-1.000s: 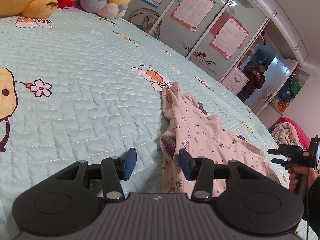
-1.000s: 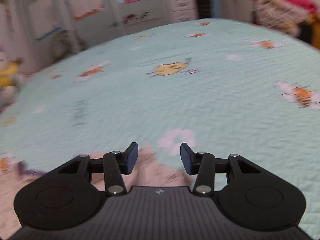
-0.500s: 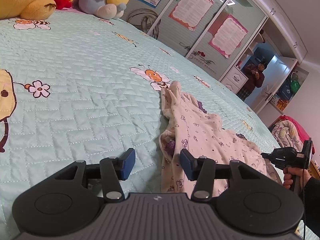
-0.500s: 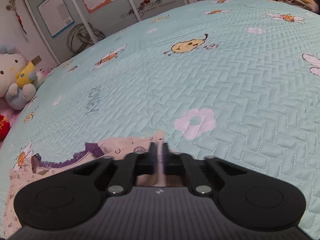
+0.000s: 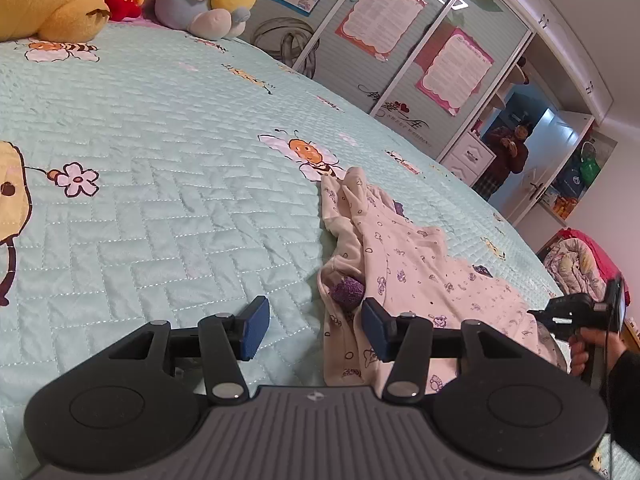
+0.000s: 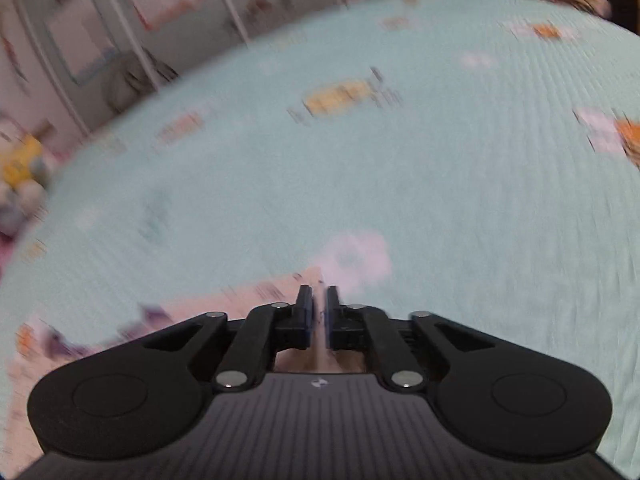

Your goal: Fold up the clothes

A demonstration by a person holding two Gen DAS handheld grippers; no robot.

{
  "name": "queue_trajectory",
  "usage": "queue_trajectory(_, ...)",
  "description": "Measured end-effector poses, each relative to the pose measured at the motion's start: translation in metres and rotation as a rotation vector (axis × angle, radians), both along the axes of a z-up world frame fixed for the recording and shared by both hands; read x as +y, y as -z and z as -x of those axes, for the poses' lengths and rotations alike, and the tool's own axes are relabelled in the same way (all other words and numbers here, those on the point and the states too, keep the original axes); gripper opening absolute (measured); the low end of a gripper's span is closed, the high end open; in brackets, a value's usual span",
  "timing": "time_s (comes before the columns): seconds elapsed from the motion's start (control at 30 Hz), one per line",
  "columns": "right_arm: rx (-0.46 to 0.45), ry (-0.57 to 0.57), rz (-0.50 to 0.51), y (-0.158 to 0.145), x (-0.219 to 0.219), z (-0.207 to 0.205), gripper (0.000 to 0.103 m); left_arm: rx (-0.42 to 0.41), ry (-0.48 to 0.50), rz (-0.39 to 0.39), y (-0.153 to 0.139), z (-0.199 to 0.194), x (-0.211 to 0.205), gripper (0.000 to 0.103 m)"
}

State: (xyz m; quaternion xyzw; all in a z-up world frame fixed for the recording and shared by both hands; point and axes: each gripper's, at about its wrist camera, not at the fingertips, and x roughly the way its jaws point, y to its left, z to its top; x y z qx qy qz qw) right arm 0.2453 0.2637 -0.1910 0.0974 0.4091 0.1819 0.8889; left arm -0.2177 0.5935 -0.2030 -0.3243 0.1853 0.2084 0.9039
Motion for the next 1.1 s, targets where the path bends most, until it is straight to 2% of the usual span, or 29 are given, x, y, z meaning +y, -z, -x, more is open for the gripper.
queue_trajectory(0.03, -0.026, 0.016, -0.044, 0.0, -0.006, 0.007, 0.014, -0.002, 0.0, 0.003, 0.0, 0.0, 0.0, 0.055)
queue_trajectory(0.13, -0.087, 0.049, -0.213, -0.011, -0.033, 0.033, 0.032, -0.007, 0.0, 0.01, 0.0, 0.001, 0.0, 0.055)
queue_trajectory(0.17, -0.093, 0.039, -0.229, -0.016, -0.039, 0.043, 0.032, -0.008, 0.0, 0.011, 0.0, 0.001, 0.0, 0.055)
queue_trajectory(0.37, -0.082, -0.089, -0.225, -0.026, -0.063, 0.109, 0.032, -0.022, -0.002, 0.028, -0.002, 0.003, 0.003, 0.055)
queue_trajectory(0.5, -0.075, -0.095, -0.192, -0.021, -0.075, 0.152, 0.032, -0.051, 0.026, 0.069, -0.011, 0.014, 0.007, 0.055)
queue_trajectory(0.6, -0.066, -0.098, -0.17, -0.017, -0.085, 0.184, 0.035, -0.041, 0.063, 0.048, -0.022, 0.022, 0.001, 0.055)
queue_trajectory(0.67, 0.008, -0.073, -0.234, -0.004, -0.103, 0.193, 0.037, -0.004, 0.091, 0.035, -0.027, 0.024, -0.004, 0.055)
queue_trajectory(0.77, 0.081, -0.033, -0.346, 0.015, -0.127, 0.215, 0.039, 0.0, 0.089, 0.076, -0.026, 0.032, -0.013, 0.056)
queue_trajectory(0.83, 0.117, -0.004, -0.446, 0.024, -0.137, 0.222, 0.042, 0.016, 0.057, 0.187, -0.017, 0.032, -0.013, 0.056)
queue_trajectory(0.93, 0.166, 0.033, -0.593, 0.036, -0.144, 0.229, 0.051, -0.016, 0.034, 0.365, -0.003, 0.029, -0.012, 0.056)
queue_trajectory(1.07, 0.187, 0.039, -0.626, 0.04, -0.133, 0.223, 0.051, -0.059, 0.008, 0.55, 0.007, 0.012, -0.01, 0.058)
queue_trajectory(1.1, 0.191, 0.047, -0.637, 0.041, -0.131, 0.22, 0.051, -0.062, -0.009, 0.576, 0.009, 0.007, -0.009, 0.057)
